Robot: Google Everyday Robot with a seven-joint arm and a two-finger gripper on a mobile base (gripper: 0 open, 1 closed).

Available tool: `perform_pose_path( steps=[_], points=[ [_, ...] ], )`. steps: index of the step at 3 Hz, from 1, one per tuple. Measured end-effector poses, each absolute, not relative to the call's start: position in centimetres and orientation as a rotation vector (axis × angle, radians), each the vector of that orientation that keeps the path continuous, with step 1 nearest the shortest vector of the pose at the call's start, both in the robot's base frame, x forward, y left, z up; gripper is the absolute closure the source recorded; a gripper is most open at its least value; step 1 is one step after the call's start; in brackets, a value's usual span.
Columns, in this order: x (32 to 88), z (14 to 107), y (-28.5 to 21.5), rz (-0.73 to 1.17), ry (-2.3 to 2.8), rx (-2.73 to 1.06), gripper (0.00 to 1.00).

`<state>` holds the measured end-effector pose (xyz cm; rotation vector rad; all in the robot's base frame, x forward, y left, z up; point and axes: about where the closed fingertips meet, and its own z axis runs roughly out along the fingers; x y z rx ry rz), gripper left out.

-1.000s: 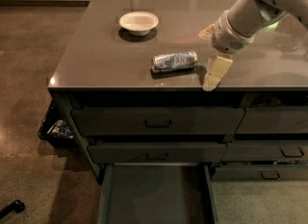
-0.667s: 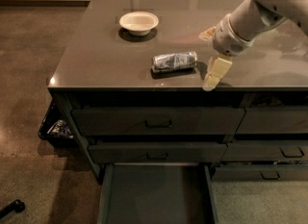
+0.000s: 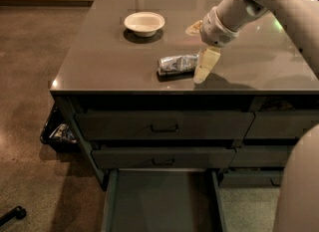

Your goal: Place redbull can into bottom drawer

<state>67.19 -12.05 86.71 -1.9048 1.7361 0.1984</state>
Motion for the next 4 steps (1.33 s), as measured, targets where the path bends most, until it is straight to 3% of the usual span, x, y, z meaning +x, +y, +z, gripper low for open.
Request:
perform_pose_path(
  steps=[2,4],
  points=[
    [68.8,85.2,-10.4,0.301,1.741,-1.944,0.00],
    [68.8,85.1,-10.3,0.305,1.742,-1.945,0.42]
  ],
)
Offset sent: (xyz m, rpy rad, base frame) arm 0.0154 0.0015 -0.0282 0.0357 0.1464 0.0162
